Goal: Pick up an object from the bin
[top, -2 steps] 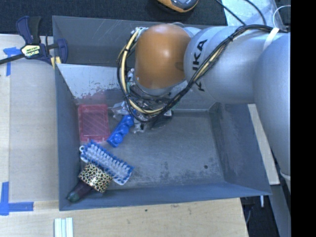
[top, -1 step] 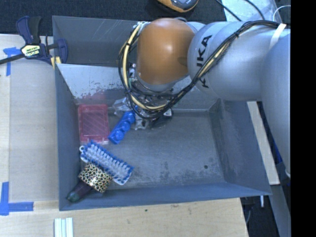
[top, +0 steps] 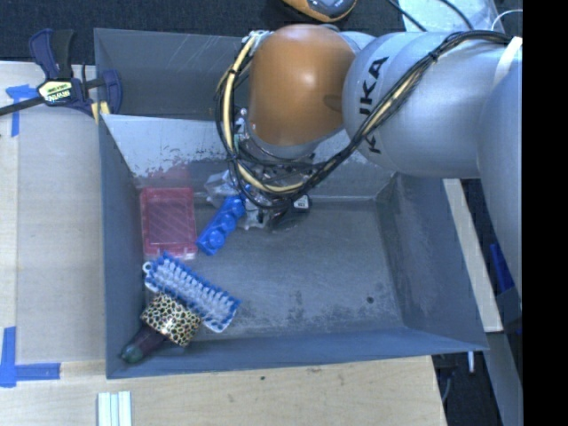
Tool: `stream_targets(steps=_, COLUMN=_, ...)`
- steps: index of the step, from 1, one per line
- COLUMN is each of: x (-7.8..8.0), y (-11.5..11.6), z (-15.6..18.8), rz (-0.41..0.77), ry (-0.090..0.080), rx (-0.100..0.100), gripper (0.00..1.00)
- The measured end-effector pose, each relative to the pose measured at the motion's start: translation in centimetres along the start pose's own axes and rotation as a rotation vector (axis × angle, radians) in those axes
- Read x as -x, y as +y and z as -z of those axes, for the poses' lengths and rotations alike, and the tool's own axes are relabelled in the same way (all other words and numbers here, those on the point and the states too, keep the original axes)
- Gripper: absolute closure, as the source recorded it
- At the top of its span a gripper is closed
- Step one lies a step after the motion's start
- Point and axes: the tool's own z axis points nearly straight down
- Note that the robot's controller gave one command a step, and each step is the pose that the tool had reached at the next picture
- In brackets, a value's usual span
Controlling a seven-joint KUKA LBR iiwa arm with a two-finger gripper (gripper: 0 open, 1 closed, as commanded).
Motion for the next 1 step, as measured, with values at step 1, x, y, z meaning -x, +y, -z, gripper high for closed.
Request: stream_targets(steps=1, x=0.03, y=-0.01, z=1.38, rz=-0.001, ry=-0.001, rx=0.0, gripper=1.0)
